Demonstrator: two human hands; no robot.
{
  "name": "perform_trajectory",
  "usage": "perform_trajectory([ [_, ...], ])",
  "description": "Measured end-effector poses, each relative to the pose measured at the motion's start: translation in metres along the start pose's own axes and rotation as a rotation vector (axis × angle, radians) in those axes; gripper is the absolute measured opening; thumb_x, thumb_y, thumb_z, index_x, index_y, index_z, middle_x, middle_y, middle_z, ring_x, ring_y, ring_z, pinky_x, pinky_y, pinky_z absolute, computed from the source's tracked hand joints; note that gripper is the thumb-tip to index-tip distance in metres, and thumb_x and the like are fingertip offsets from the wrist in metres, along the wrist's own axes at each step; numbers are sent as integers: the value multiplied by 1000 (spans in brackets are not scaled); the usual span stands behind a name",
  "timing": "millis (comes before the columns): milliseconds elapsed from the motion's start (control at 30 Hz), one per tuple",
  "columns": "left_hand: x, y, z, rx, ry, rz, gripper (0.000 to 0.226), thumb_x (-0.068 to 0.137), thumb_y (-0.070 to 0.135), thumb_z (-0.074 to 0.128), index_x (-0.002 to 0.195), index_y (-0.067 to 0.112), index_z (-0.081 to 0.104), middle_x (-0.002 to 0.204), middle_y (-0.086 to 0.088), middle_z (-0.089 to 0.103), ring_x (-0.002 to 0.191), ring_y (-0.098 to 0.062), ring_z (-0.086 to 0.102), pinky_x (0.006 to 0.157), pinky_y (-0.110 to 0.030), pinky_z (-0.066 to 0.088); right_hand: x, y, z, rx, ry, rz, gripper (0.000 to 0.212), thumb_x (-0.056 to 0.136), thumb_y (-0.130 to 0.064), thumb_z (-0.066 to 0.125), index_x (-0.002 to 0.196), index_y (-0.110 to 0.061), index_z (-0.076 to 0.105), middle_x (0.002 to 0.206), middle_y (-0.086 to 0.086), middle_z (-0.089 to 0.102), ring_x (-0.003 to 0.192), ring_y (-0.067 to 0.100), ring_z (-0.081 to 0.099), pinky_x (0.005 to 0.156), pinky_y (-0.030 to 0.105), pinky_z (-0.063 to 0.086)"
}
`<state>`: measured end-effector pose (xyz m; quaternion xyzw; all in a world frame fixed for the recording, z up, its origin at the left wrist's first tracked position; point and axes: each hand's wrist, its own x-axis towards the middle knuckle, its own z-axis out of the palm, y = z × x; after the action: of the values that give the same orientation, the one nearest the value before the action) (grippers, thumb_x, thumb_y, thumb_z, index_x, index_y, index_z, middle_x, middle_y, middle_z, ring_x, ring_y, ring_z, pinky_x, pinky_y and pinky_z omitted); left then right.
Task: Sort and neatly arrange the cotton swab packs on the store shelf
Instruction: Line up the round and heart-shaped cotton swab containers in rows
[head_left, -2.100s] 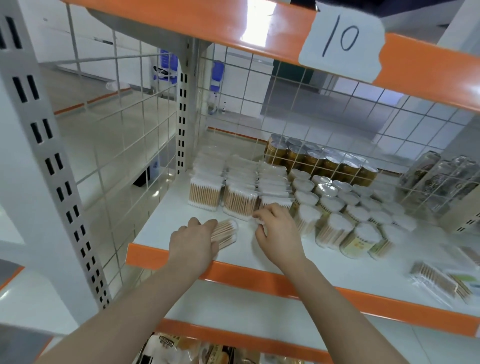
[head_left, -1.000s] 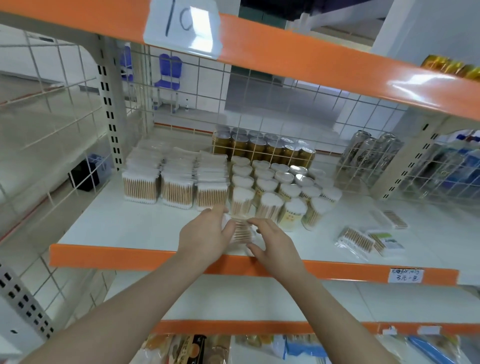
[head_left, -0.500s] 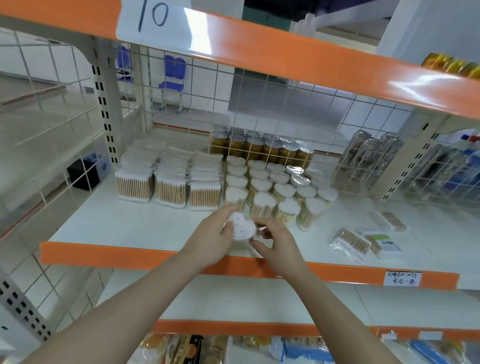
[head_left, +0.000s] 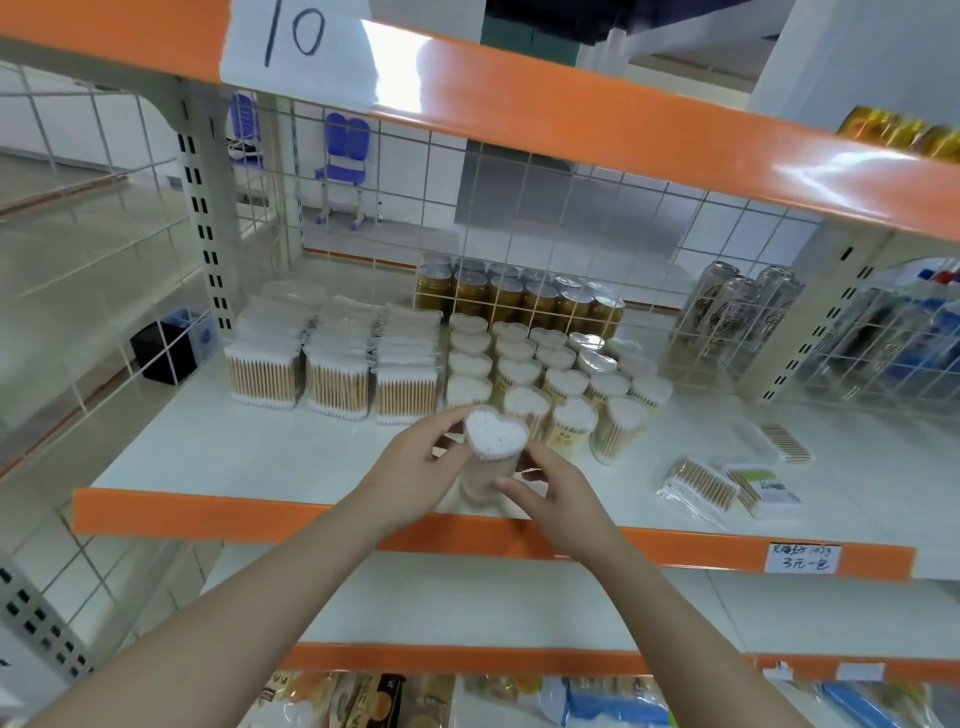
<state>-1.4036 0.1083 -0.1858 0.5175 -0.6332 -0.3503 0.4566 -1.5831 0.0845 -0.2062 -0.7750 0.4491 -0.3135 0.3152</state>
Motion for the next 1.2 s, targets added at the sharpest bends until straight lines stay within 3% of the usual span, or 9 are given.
perform_trajectory([
  [133,0,-1,-3,-12,37,18,32,92,14,53,124,17,54,112,1,59,100,-11,56,85,-15,44,-2,-10,-1,119,-20,-10,25,91,-13,57,106,-34,54,101,4,65,88,6,57,82,16,45],
  [300,0,-4,-8,21,52,37,24,92,15,53,115,23,55,99,4,58,88,-9,59,76,-11,43,-4,-16,2,177,-38,-3,40,93,-11,55,117,-41,47,102,9,62,85,14,59,76,16,46],
  [433,-1,-8,-10,71,69,-18,29,93,17,53,121,18,55,91,9,56,66,-1,56,67,-9,44,-4,-18,1,177,-50,64,54,93,-14,54,140,-27,31,103,3,59,76,-6,55,74,13,44],
  [600,-3,-11,-12,70,70,-61,28,93,15,53,121,15,57,83,8,60,70,-7,59,76,-27,51,-5,-21,-1,199,-95,46,46,95,-14,50,122,-48,37,98,-4,59,83,4,58,83,25,47],
  [800,-3,-12,-12,40,74,-83,17,93,15,52,109,20,56,80,5,59,64,0,59,66,-17,50,-4,-21,-5,217,-142,74,45,94,-11,50,116,-50,44,96,-6,61,85,17,58,90,33,48],
  [967,-3,-11,-11,-11,61,-102,15,93,14,53,105,21,58,79,1,60,60,4,60,61,-14,49,-4,-19,-6,216,-150,89,39,82,-30,51,115,-51,45,96,-7,63,86,19,57,89,33,48],
  [1100,-4,-11,-9,-6,60,-105,15,93,15,54,106,19,60,79,0,61,67,-4,61,66,-20,51,-5,-18,-8,231,-151,88,44,93,-13,51,114,-51,45,94,-7,61,87,22,56,93,38,46],
  [1200,-4,-9,-7,-7,63,-102,14,92,15,54,104,21,59,80,-1,62,70,-8,62,70,-24,52,-5,-19,-10,243,-145,84,47,94,-8,51,113,-51,45,97,-3,60,87,18,57,92,34,47],
])
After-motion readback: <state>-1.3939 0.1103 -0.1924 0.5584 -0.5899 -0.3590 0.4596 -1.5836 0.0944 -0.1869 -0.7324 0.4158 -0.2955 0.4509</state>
